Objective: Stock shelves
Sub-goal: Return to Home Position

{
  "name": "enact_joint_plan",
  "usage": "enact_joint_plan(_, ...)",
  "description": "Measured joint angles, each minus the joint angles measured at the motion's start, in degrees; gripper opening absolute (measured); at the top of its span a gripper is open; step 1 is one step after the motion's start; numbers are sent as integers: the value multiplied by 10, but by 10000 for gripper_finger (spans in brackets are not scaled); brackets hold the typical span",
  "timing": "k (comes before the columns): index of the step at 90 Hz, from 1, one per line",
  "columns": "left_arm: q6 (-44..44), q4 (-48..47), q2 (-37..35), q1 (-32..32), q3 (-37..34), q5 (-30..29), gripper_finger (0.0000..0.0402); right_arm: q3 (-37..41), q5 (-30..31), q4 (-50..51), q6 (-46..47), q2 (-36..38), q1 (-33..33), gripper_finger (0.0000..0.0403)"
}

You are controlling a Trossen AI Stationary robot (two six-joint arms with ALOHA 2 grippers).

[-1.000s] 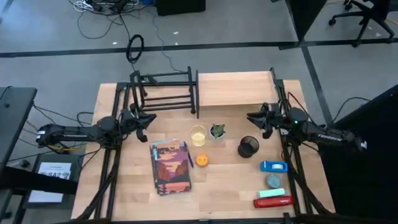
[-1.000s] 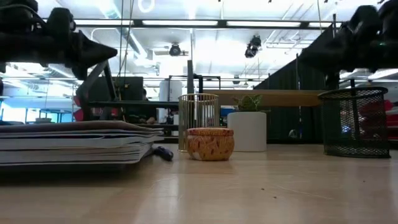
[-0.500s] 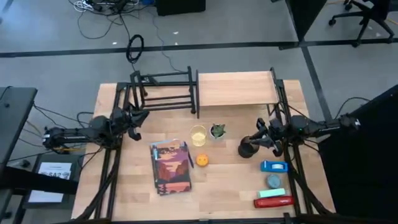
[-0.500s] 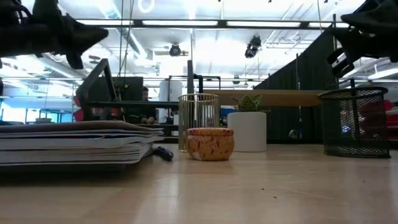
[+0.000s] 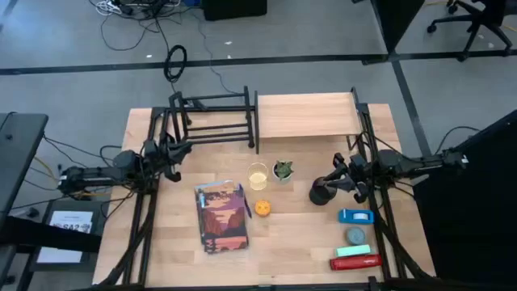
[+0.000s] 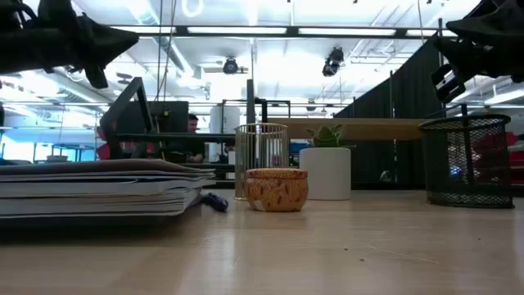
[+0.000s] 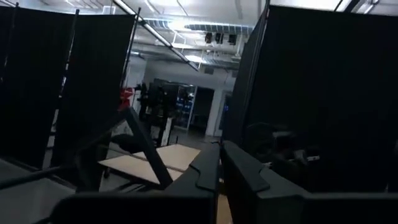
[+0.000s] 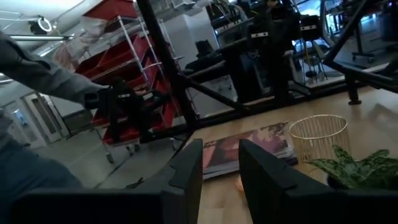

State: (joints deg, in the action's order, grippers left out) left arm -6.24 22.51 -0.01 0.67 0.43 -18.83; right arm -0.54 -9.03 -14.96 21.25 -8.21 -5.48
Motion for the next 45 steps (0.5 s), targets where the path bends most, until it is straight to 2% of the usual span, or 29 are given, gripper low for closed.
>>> enact_joint_plan(19, 0, -1, 0, -44, 0, 0, 0, 0, 0, 0, 0, 0, 0, 75)
enact_joint_plan(45, 0, -1, 0, -44, 0, 0, 0, 0, 0, 0, 0, 0, 0, 75)
